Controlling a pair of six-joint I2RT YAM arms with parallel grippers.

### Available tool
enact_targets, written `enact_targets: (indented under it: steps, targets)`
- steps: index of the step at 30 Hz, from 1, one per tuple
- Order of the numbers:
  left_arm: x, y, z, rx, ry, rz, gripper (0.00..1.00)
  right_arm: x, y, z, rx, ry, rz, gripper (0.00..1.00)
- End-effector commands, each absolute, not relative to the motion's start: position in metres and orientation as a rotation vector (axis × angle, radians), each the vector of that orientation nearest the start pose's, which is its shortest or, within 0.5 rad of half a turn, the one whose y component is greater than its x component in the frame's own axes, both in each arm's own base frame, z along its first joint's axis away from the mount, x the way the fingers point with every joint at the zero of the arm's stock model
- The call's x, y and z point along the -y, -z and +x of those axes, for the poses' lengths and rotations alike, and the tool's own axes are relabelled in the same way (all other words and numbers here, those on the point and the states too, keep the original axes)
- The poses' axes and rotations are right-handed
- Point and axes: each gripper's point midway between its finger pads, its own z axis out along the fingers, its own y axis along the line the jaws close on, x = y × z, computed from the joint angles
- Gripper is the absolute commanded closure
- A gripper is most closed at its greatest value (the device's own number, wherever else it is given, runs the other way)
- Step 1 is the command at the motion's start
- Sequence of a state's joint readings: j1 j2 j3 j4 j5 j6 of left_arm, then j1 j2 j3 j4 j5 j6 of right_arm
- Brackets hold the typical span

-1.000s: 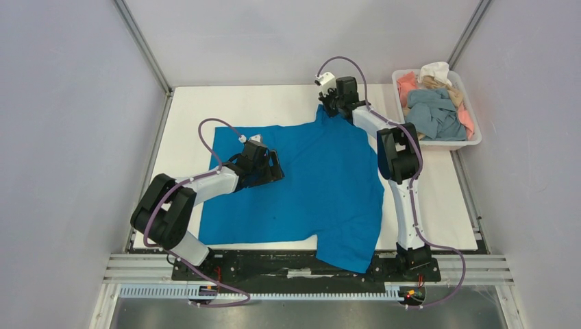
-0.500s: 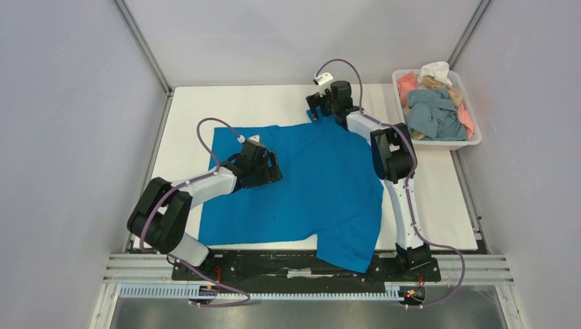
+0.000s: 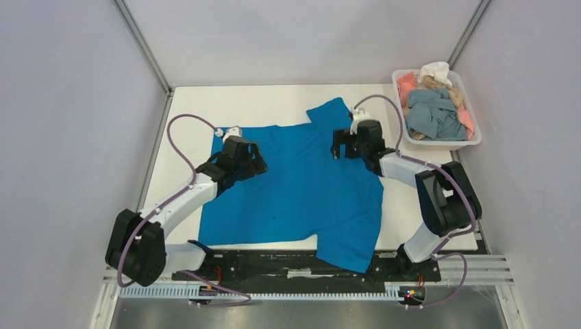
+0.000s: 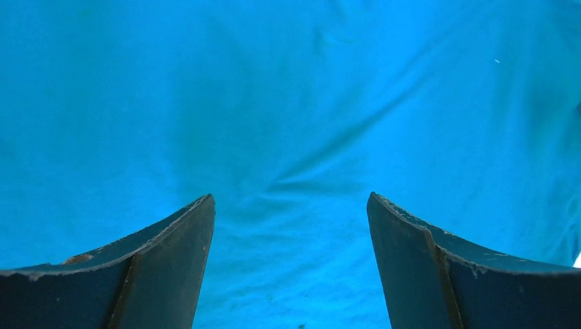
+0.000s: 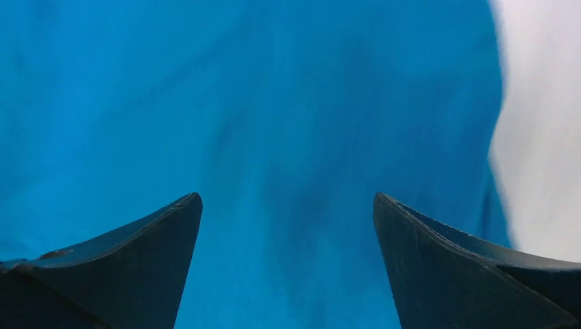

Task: Fold and stack the t-shirts
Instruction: Flatten out the tshirt

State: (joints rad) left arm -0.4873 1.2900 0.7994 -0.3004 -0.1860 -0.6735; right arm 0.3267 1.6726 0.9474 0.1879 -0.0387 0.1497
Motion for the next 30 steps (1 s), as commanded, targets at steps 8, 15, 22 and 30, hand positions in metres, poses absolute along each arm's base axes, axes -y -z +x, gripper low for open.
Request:
enact_targets:
  steps: [8, 15, 22, 30]
  targets:
    - [0.109, -0.048, 0.309, -2.436, 0.303, -0.564, 0.12, -0.134, -0.005, 0.378, -2.364, -0.248, -0.025, 0.02]
    - [0.096, -0.015, 0.330, -2.515, 0.213, -0.659, 0.12, -0.118, 0.008, 0.397, -2.383, -0.224, 0.149, 0.02]
    - [0.112, -0.001, 0.369, -2.594, 0.234, -0.630, 0.12, -0.121, 0.010, 0.441, -2.356, -0.269, 0.225, 0.02]
    - [0.123, -0.017, 0.412, -2.572, 0.286, -0.607, 0.12, -0.109, -0.023, 0.496, -2.253, -0.197, 0.320, 0.02]
